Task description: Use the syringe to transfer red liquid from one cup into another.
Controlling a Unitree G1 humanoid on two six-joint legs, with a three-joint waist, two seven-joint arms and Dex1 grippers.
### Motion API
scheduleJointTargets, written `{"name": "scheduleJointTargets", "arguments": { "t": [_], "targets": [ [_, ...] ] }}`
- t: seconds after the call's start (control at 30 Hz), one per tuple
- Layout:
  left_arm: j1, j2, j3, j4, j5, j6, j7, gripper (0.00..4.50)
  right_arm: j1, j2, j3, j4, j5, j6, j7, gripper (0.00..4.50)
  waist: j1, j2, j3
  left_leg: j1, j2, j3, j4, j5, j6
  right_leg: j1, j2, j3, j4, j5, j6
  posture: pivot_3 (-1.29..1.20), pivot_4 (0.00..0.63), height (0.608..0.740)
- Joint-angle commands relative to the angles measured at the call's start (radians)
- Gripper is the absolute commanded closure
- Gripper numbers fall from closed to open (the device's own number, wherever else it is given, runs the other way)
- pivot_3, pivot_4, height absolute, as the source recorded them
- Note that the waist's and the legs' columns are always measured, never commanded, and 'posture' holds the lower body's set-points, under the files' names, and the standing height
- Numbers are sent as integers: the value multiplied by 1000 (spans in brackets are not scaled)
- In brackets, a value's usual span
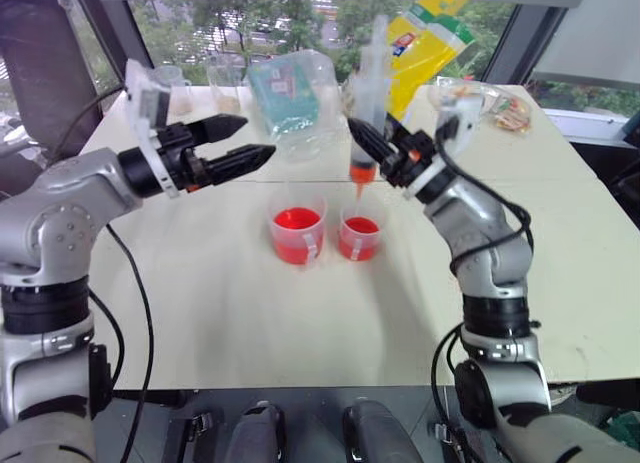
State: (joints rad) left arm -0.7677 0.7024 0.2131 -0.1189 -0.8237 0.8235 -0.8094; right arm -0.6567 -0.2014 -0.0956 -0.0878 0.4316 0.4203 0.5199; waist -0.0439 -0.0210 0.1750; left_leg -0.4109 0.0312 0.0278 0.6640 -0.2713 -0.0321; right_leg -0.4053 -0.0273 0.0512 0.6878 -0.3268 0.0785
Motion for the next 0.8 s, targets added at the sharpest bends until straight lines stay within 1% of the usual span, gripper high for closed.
{"name": "scheduleJointTargets", "arguments": {
  "t": [0.03,0.2,0.4,0.53,0.8],
  "targets": [
    [-105,-45,-28,49,24,-57,-23,26,44,0,39,-47,-47,-90,3,3136,2,0,0,0,0,0,0,0,0,0,0,0,0,0,0,0,150,740],
    [-222,-135,-89,134,49,-84,-61,26,90,-9,70,-44,-79,-135,4,3136,2,0,0,0,0,0,1,0,0,0,1,0,0,0,0,0,150,740],
    [-309,-231,-171,252,110,-132,-127,26,103,-16,75,-46,-87,-146,-3,3136,1,0,0,0,0,0,1,0,-1,0,2,0,0,0,0,0,150,740],
    [-337,-268,-197,309,146,-162,-170,26,104,-21,75,-54,-89,-144,-6,3136,-1,0,0,0,0,0,1,0,-1,0,2,0,0,0,0,0,150,740],
    [-388,-329,-209,414,200,-205,-227,26,104,-25,78,-72,-90,-137,-14,3136,2,0,0,0,0,0,1,1,-1,0,2,0,0,0,0,0,150,740]
  ]
}}
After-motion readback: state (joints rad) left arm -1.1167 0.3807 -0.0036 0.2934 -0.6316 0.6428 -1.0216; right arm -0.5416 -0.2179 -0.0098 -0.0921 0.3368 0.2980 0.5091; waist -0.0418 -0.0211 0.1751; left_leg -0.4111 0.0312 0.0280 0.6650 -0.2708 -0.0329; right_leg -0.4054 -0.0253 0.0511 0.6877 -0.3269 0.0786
